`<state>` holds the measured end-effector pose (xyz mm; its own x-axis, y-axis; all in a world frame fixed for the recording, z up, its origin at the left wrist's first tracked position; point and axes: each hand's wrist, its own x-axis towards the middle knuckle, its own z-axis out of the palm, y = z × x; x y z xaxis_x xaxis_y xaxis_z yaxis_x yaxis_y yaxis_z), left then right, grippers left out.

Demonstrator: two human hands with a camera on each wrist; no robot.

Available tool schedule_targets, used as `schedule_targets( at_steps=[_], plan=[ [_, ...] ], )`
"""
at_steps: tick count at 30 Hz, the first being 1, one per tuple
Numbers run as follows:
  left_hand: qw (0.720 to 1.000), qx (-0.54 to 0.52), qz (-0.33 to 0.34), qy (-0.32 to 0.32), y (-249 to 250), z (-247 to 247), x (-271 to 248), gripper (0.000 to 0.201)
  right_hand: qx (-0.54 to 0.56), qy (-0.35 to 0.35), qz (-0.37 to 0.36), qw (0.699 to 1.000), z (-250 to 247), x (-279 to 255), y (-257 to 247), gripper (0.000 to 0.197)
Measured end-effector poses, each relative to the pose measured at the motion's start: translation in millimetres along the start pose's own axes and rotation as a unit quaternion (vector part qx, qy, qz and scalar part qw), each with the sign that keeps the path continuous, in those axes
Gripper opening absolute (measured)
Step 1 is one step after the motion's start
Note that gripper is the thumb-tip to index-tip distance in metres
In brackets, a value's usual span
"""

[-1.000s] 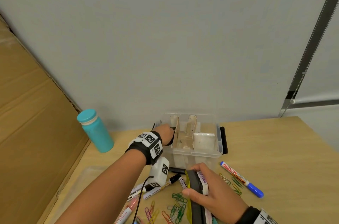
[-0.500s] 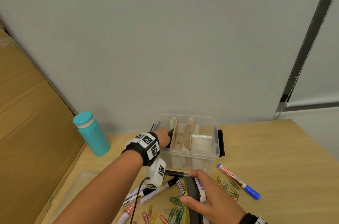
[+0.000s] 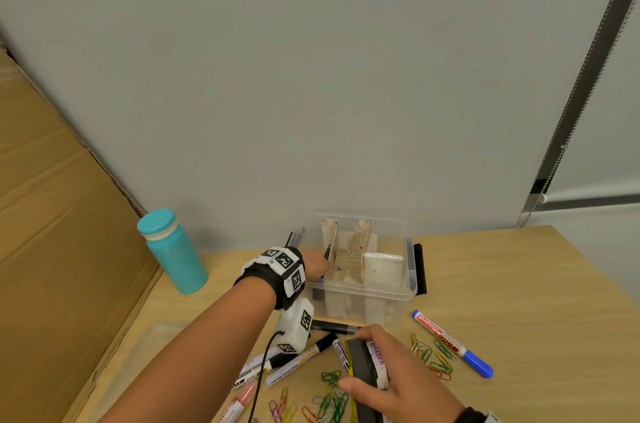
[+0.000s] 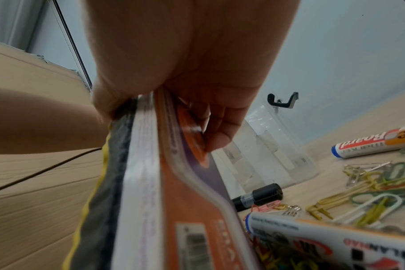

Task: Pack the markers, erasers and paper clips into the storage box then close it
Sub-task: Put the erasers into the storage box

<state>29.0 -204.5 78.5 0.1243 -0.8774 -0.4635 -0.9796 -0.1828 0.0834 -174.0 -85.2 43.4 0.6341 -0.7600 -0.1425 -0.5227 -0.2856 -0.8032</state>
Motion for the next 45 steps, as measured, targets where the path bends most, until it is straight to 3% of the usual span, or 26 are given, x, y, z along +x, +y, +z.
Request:
schedule_targets(
  at_steps=[6, 11, 16, 20, 28, 30, 33, 36, 40, 42, 45],
  plan=[
    [0.999, 0.038, 0.005, -0.029, -6, 2, 12, 0.035, 0.002, -0.01, 0.005, 1.0, 0, 1, 0, 0.056],
    [0.997, 0.066, 0.0, -0.04, -9, 2, 19, 0.035, -0.001, -0.017, 0.037, 0.999, 1, 3, -3, 0.067],
    [0.988, 0.143, 0.005, -0.052, 4, 5, 15, 0.038, 0.011, -0.015, 0.053, 0.998, 0, 3, -5, 0.063],
    [0.993, 0.117, -0.004, -0.018, 5, 3, 11, 0.036, 0.014, -0.013, 0.053, 0.998, -1, 1, -2, 0.073],
    [0.999, 0.025, 0.005, -0.037, -7, 6, 20, 0.035, 0.026, -0.014, 0.063, 0.998, -1, 2, -3, 0.072],
    [0.999, 0.026, 0.014, -0.028, -8, 7, 20, 0.035, 0.031, -0.014, 0.065, 0.997, -3, 4, -4, 0.069],
    [0.999, 0.006, 0.031, -0.005, -10, 4, 14, 0.037, 0.034, -0.007, 0.059, 0.998, -5, 8, -3, 0.084],
    [0.997, -0.035, 0.056, 0.037, -18, -3, 2, 0.043, 0.06, 0.014, 0.042, 0.997, -7, 7, -2, 0.071],
    [0.962, -0.135, 0.119, 0.204, -19, -12, -40, 0.037, 0.09, 0.069, 0.001, 0.994, -11, 2, -3, 0.076],
    [0.939, -0.168, 0.162, 0.251, -9, -12, -76, 0.034, 0.094, 0.11, -0.009, 0.989, -9, 3, -3, 0.08],
    [0.953, -0.15, 0.196, 0.178, 4, 1, -123, 0.051, 0.039, 0.17, -0.051, 0.983, -3, 8, -7, 0.078]
  ],
)
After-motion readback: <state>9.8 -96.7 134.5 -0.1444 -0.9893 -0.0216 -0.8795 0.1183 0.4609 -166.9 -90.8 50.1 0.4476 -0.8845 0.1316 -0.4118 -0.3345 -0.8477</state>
